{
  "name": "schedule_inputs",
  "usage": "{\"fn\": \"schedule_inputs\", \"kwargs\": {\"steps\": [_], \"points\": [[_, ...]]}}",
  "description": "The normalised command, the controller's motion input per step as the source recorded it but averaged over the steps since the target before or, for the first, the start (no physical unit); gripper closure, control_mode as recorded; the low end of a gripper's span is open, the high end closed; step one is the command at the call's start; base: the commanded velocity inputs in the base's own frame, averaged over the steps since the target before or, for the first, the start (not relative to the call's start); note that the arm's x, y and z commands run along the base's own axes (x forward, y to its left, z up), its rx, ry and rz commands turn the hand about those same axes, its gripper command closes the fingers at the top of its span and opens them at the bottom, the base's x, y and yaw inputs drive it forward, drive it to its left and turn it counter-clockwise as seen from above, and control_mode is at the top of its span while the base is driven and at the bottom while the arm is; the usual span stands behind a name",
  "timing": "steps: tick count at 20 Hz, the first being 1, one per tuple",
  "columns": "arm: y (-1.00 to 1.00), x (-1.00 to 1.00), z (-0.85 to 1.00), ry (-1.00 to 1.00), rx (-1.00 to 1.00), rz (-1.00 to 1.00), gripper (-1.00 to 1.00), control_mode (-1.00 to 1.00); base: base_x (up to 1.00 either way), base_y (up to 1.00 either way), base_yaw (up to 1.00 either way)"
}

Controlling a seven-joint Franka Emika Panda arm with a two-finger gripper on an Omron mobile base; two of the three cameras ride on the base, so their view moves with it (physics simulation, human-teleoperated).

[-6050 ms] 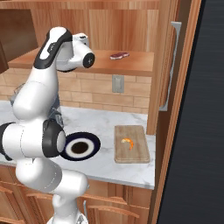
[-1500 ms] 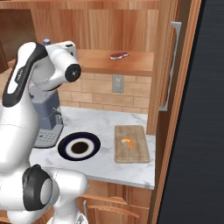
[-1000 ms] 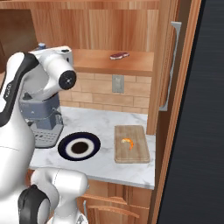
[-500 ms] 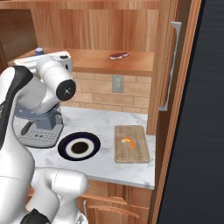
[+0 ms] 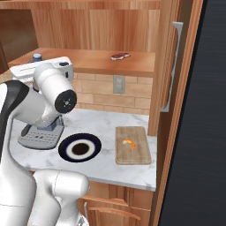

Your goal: Pick the shrimp from the plate and place it on the cutting board. Then pick the condiment bottle from the cabinet and place it next to the cutting board.

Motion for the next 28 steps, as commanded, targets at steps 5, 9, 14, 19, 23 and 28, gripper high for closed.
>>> {"fn": "schedule_inputs", "kwargs": {"steps": [5, 9, 14, 19, 23, 28], "points": [[-0.16, -0.32, -0.16, 0.0, -0.02, 0.0, 1.0, -1.0, 0.0, 0.0, 0.0], [-0.09, -0.29, -0.37, 0.0, -0.01, 0.0, 1.0, -1.0, 0.0, 0.0, 0.0], [-0.05, -0.3, -0.46, 0.0, -0.01, 0.0, 1.0, -1.0, 0.0, 0.0, 0.0], [0.0, -0.18, -0.49, 0.0, 0.0, 0.0, 1.0, -1.0, 0.0, 0.0, 0.0], [0.0, -0.04, -0.4, 0.0, 0.0, 0.0, 1.0, -1.0, 0.0, 0.0, 0.0], [-0.01, -0.09, -0.38, 0.0, 0.0, 0.0, 1.0, -1.0, 0.0, 0.0, 0.0]]}}
